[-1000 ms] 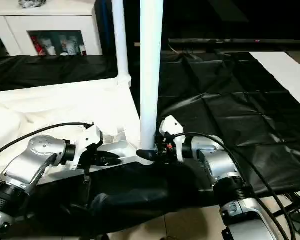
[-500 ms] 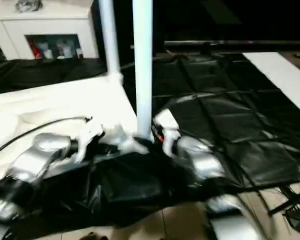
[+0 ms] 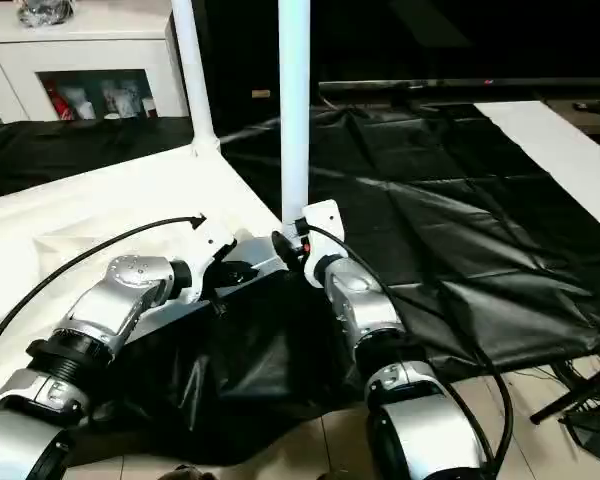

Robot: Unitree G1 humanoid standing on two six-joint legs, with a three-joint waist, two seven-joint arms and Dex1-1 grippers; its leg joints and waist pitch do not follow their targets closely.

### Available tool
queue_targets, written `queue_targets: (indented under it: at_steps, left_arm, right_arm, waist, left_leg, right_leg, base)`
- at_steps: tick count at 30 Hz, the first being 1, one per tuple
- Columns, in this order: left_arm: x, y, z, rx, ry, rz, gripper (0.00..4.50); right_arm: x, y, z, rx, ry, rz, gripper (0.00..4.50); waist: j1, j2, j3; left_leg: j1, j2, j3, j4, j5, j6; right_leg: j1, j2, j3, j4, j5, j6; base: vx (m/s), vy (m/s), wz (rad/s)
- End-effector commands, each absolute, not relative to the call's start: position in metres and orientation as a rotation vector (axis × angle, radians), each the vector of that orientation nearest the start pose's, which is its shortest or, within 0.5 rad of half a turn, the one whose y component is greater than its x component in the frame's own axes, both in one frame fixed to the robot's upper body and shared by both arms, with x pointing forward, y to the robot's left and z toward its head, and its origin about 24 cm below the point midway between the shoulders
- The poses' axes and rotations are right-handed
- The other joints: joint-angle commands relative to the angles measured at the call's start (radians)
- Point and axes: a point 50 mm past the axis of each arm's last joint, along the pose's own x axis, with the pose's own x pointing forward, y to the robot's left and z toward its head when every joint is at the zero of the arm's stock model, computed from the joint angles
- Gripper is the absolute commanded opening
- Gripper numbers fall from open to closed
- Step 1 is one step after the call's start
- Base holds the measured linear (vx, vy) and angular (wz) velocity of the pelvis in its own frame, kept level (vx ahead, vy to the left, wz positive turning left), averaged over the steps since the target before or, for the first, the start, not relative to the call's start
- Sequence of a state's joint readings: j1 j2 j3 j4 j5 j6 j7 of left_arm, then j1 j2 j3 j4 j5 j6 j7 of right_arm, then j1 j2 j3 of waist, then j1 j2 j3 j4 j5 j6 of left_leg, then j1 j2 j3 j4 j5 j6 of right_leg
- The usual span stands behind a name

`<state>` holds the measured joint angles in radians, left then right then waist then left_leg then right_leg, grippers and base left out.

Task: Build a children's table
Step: Rotate leg to tighten

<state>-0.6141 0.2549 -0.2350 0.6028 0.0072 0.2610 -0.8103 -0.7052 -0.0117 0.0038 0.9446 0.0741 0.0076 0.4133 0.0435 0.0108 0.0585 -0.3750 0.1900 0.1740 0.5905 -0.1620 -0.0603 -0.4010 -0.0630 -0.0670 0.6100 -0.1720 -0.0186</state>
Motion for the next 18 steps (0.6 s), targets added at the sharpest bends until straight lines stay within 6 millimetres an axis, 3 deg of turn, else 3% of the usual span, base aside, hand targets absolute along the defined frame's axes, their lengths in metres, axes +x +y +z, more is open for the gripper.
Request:
queue_targets:
  at_steps: [1, 7, 9, 12, 15, 18]
  left_arm:
    - [0.337, 0.097, 0.065, 0.293, 0.310, -1.043, 0.00]
    - [0.327, 0.106, 0.063, 0.305, 0.297, -1.159, 0.00]
    - [0.316, 0.114, 0.061, 0.305, 0.317, -1.258, 0.00]
    - [0.310, 0.120, 0.060, 0.300, 0.330, -1.309, 0.00]
    - [0.306, 0.126, 0.059, 0.298, 0.343, -1.351, 0.00]
    - [0.303, 0.131, 0.059, 0.298, 0.355, -1.379, 0.00]
  right_arm:
    - [0.349, -0.064, 0.037, 0.021, 0.259, 0.708, 3.66]
    - [0.342, -0.077, 0.039, -0.086, 0.225, 0.864, 4.03]
    - [0.336, -0.096, 0.043, -0.102, 0.209, 0.969, 4.03]
    - [0.331, -0.110, 0.048, -0.100, 0.203, 1.049, 4.03]
    - [0.326, -0.119, 0.050, -0.113, 0.215, 1.116, 4.03]
    - [0.321, -0.128, 0.051, -0.136, 0.244, 1.184, 4.03]
  waist:
    - [0.003, 0.003, -0.067]
    - [0.012, 0.004, -0.072]
    - [0.016, 0.006, -0.076]
    - [0.025, 0.009, -0.075]
    - [0.032, 0.008, -0.074]
    - [0.041, 0.006, -0.067]
  left_leg:
    - [0.016, 0.034, -0.015, -0.070, -0.327, 0.012]
    - [0.010, 0.038, -0.011, -0.068, -0.257, 0.030]
    - [0.009, 0.042, -0.012, -0.067, -0.233, 0.038]
    - [0.013, 0.044, -0.006, -0.064, -0.216, 0.061]
    - [0.014, 0.046, -0.006, -0.065, -0.224, 0.061]
    - [0.020, 0.045, -0.005, -0.067, -0.279, 0.039]
  right_leg:
    - [0.035, -0.080, 0.047, -0.094, -0.379, -0.173]
    - [0.046, -0.078, 0.048, -0.081, -0.273, -0.202]
    - [0.052, -0.079, 0.049, -0.073, -0.216, -0.217]
    - [0.046, -0.072, 0.048, -0.066, -0.144, -0.249]
    - [0.047, -0.072, 0.047, -0.068, -0.161, -0.246]
    - [0.040, -0.076, 0.050, -0.080, -0.277, -0.219]
  base:
    - [0.000, 0.000, 0.00]
    - [0.000, 0.000, 0.00]
    - [0.000, 0.000, 0.00]
    - [0.000, 0.000, 0.00]
    - [0.000, 0.000, 0.00]
    - [0.000, 0.000, 0.00]
